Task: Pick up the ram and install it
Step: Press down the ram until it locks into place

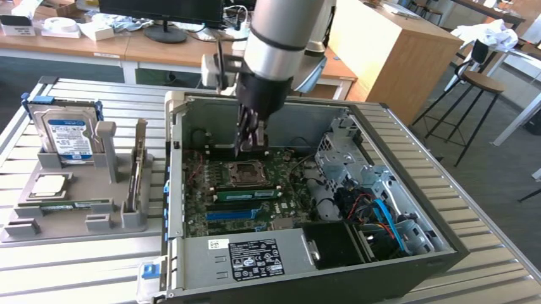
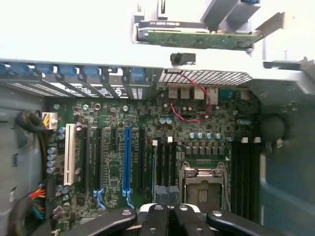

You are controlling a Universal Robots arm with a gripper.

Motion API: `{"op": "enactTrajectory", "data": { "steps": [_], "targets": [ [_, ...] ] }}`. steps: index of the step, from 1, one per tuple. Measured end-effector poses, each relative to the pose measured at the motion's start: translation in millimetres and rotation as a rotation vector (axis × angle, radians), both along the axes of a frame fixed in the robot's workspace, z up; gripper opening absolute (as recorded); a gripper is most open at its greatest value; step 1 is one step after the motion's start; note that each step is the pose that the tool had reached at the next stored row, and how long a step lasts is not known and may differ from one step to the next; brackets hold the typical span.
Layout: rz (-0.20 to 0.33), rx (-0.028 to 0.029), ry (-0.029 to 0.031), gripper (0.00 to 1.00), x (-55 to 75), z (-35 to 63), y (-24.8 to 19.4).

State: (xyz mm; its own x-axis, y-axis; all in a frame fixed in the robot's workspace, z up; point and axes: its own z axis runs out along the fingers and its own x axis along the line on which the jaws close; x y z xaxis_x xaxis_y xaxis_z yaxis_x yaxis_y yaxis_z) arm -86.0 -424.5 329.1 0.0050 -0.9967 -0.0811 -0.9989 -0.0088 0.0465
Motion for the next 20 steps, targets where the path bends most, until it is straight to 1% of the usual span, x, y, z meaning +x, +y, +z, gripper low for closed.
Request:
{"op": "enactTrajectory", "data": {
  "steps": [4,6,13,16,20],
  "targets": [
    [0.0,0.0001,0.0,0.1,0.0,11.3,0.0],
    [0.0,0.0,0.0,0.1,0.0,14.4,0.0],
    [0.0,-0.0002,0.0002,0.1,1.9,14.6,0.0],
    [0.0,0.0001,0.0,0.1,8.7,14.5,0.0],
    [0.0,0.0001,0.0,0.1,22.0,14.4,0.0]
  ]
}}
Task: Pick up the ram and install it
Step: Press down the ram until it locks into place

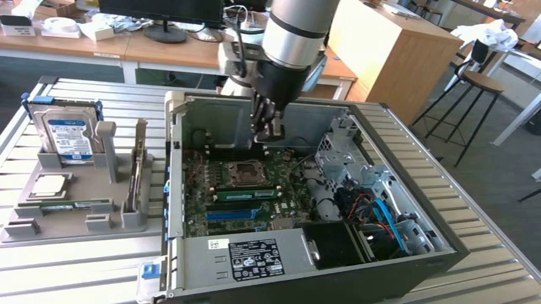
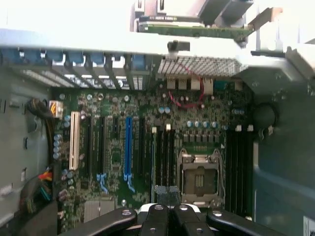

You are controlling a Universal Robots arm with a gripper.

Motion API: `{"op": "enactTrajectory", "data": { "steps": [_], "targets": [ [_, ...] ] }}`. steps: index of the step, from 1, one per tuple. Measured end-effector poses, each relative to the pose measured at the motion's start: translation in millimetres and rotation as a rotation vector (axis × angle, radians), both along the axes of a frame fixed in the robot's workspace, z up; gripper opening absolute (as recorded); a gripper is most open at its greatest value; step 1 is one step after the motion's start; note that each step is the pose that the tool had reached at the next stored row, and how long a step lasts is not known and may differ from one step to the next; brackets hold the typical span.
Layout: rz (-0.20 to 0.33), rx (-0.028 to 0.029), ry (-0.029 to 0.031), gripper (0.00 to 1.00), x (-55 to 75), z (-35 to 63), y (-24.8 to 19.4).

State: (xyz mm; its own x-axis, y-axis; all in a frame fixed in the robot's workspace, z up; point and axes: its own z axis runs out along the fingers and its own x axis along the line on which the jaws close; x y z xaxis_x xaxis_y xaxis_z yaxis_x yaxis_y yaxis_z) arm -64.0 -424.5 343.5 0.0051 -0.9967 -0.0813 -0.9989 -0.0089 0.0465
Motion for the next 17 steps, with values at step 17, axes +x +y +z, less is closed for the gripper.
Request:
{"op": "enactTrajectory", "data": {
  "steps": [17],
  "targets": [
    [0.0,0.0,0.0,0.1,20.6,0.0,0.0]
  ]
}}
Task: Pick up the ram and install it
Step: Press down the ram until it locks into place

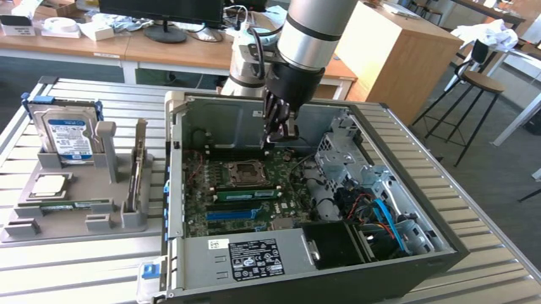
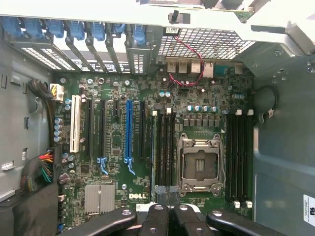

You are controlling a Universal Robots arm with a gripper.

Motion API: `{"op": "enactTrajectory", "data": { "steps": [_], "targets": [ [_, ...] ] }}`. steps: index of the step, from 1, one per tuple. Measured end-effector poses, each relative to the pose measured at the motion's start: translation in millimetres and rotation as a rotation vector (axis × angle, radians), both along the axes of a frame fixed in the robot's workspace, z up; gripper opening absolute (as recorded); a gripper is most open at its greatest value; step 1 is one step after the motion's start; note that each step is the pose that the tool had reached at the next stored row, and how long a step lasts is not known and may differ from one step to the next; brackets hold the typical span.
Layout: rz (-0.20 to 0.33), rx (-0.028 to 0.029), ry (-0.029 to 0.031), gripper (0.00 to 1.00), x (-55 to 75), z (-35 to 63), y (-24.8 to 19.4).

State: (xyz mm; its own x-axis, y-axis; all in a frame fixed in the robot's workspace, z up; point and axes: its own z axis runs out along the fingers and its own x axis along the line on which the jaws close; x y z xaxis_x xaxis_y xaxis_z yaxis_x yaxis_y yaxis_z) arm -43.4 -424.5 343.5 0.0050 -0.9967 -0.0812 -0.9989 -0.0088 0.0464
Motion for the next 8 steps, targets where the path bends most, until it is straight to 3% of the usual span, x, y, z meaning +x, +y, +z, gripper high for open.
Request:
{"op": "enactTrajectory", "data": {
  "steps": [8],
  "targets": [
    [-0.007,0.0001,0.0,0.1,0.0,0.0,0.0]
  ]
}}
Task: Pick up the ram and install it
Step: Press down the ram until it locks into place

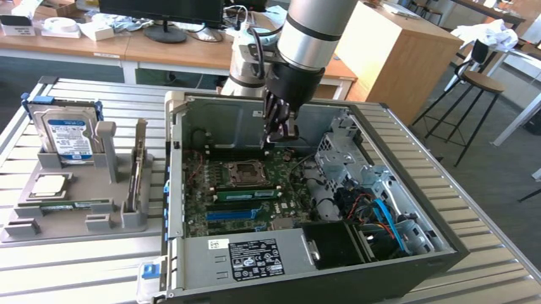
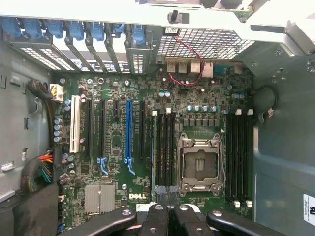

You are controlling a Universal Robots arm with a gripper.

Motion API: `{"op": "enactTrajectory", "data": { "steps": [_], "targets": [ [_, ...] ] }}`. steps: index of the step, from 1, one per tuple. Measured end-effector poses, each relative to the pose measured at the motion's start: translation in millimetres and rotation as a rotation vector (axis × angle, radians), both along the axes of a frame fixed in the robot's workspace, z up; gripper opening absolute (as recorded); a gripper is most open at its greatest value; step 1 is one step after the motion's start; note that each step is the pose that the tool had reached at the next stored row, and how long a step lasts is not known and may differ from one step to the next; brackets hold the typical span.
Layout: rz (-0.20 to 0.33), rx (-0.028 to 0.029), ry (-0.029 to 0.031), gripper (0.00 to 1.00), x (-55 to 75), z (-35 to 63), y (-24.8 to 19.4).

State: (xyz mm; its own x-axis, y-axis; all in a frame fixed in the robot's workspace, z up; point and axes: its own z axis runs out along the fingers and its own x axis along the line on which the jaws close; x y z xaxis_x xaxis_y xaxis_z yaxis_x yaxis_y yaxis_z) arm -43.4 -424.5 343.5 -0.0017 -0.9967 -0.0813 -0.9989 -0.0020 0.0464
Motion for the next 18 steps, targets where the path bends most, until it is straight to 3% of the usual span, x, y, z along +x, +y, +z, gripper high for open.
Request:
{"op": "enactTrajectory", "data": {
  "steps": [4,18],
  "targets": [
    [-0.045,0.0,0.0,0.1,0.0,-0.2,0.0],
    [-0.287,-0.0001,0.0,0.1,0.0,-1.1,0.0]
  ]
}}
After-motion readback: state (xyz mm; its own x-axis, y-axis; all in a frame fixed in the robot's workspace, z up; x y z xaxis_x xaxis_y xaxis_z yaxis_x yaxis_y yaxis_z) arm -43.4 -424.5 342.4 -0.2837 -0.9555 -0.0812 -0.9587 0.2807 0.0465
